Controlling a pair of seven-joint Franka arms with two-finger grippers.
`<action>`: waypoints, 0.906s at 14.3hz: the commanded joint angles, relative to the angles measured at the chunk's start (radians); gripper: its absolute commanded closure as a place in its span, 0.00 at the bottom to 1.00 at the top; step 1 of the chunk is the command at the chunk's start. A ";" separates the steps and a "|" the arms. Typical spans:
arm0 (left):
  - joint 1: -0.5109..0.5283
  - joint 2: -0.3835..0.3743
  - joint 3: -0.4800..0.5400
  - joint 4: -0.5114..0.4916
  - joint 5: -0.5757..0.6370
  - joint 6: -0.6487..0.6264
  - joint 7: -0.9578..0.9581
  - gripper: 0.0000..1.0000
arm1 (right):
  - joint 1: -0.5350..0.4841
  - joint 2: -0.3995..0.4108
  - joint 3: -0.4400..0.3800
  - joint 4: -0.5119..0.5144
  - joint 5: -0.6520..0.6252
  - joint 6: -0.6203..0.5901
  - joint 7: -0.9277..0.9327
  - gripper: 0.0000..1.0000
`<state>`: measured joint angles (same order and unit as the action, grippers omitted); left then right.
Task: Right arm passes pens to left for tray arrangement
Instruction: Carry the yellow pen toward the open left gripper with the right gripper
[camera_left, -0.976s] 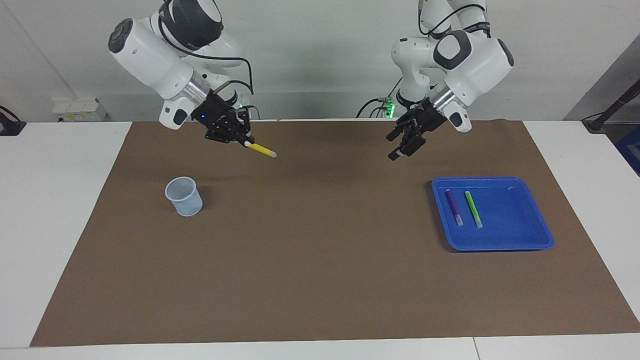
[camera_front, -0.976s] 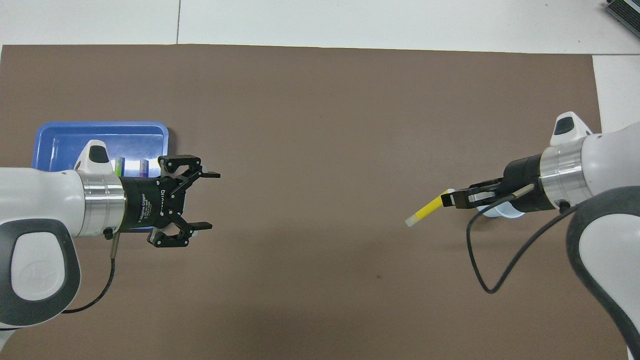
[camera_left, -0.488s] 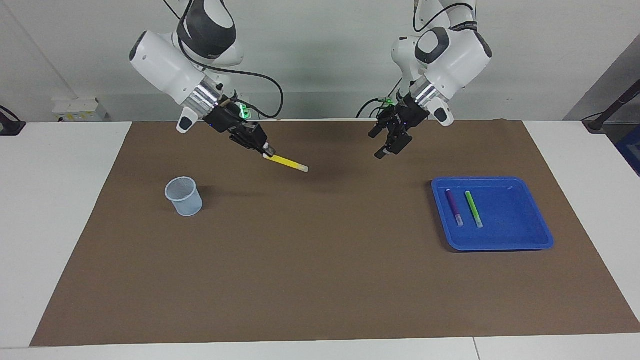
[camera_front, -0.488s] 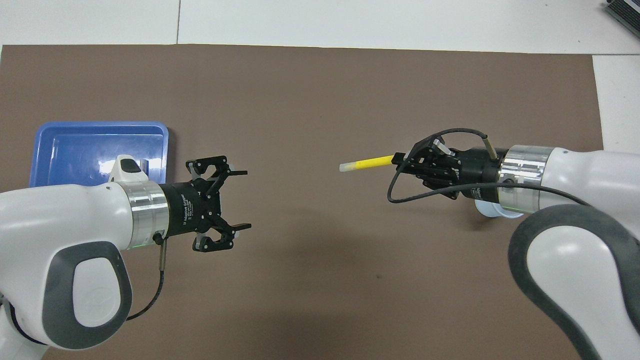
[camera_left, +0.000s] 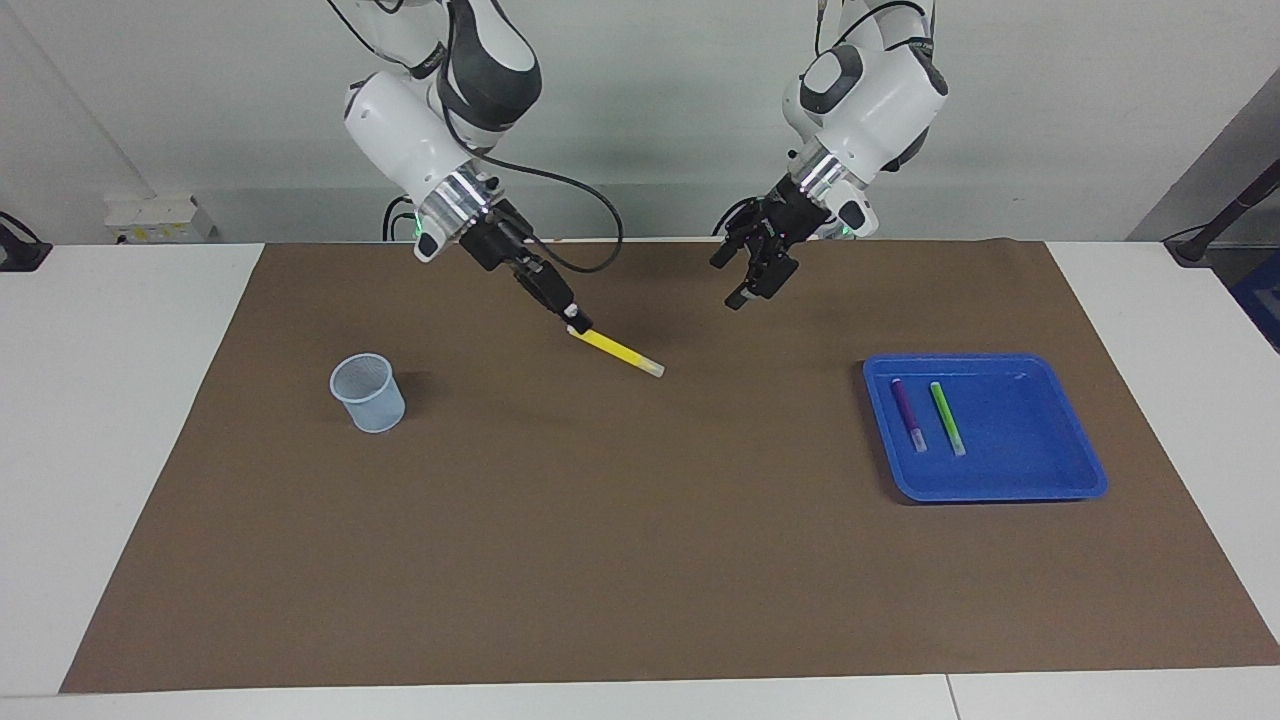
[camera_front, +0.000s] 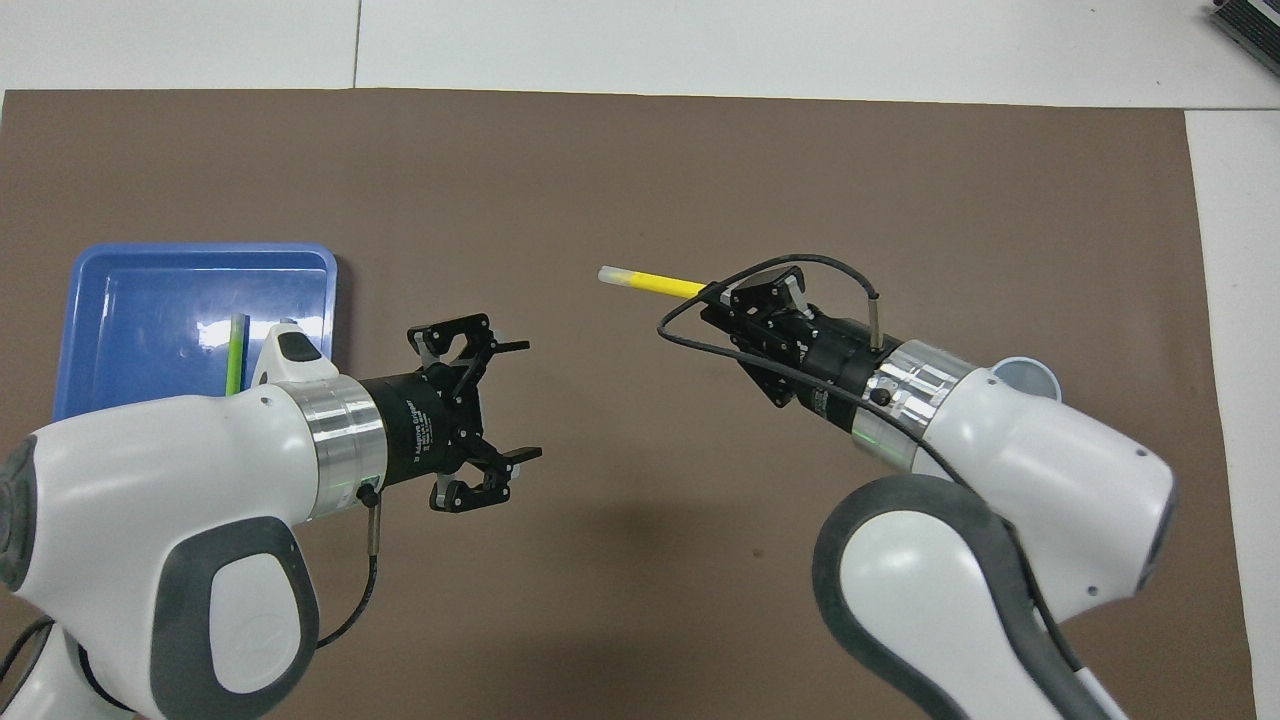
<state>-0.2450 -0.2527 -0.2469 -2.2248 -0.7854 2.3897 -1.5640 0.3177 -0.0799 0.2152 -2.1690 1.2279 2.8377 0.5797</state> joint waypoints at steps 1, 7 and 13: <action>-0.011 -0.010 -0.029 -0.009 -0.003 0.077 -0.051 0.05 | 0.024 0.002 0.000 0.006 0.047 0.023 0.015 1.00; -0.011 0.006 -0.077 -0.010 -0.003 0.216 -0.100 0.05 | 0.097 -0.003 -0.002 0.015 0.055 0.029 0.126 1.00; -0.034 0.061 -0.080 -0.007 -0.003 0.304 -0.120 0.05 | 0.121 -0.006 0.001 0.015 0.056 0.029 0.163 1.00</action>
<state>-0.2463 -0.2160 -0.3312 -2.2275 -0.7854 2.6393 -1.6654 0.4252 -0.0740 0.2144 -2.1534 1.2542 2.8563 0.7215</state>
